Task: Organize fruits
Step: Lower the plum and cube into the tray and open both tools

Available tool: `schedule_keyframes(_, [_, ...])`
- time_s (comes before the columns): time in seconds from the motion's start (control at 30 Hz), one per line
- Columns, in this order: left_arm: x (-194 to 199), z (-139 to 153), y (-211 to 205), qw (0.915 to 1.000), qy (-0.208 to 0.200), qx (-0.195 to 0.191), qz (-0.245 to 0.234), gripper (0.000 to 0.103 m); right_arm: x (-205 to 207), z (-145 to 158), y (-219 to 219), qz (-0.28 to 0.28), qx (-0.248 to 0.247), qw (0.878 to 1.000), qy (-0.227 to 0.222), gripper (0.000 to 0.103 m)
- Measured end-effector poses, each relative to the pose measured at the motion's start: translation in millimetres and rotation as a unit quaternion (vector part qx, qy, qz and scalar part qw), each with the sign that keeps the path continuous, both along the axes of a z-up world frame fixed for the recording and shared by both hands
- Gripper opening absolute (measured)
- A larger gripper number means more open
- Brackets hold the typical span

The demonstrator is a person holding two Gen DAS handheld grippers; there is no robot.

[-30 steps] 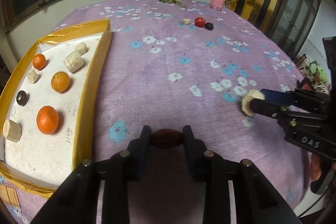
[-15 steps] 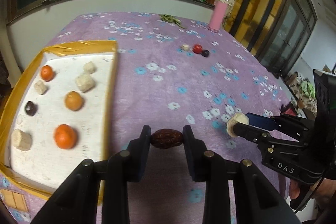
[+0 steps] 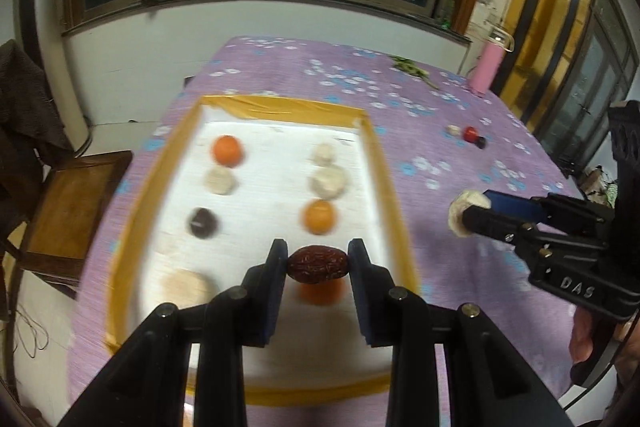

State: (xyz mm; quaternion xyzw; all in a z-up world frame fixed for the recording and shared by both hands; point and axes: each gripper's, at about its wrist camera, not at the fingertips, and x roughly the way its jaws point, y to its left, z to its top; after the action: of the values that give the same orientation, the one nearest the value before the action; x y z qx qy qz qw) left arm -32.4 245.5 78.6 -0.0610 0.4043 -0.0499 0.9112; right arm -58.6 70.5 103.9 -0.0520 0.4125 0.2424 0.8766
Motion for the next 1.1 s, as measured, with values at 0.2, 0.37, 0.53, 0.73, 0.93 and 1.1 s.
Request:
schedule_keyframes(0.2, [32.5,2.4,37.0,1.0000,0.002,-0.002,0.005,0.034,27.0,3.9,38.1,0.000,0.013,1.000,0.007,0.031])
schedule_keyframes(0.37, [76.1,5.1,51.3,1.0000,0.003,-0.009,-0.001,0.034,60.7,3.2,57.7,-0.019,0.012,1.000,0.010,0.031])
schedule_keyframes(0.53, [126.0,-1.9,52.8,0.9999,0.013,-0.006,-0.007,0.034,108.3,-6.0,69.3,-0.052,0.016,0.998,0.026,0.031])
schedule_keyframes(0.73, [176.5,-28.5,53.5,0.9987,0.052,-0.003,-0.002,0.034,152.2,-26.5,85.3,-0.069,-0.007,0.997,0.036,0.031])
schedule_keyframes(0.93, [203.2,-44.5,57.8,0.9970,0.077,-0.008,0.007,0.034,182.5,-49.0,89.1,-0.079,-0.019,0.994,0.068,0.031])
schedule_keyframes(1.1, [215.1,-55.4,59.7,0.9955,0.094,-0.006,0.010,0.034,195.4,-62.5,92.0,-0.078,-0.040,0.993,0.084,0.031])
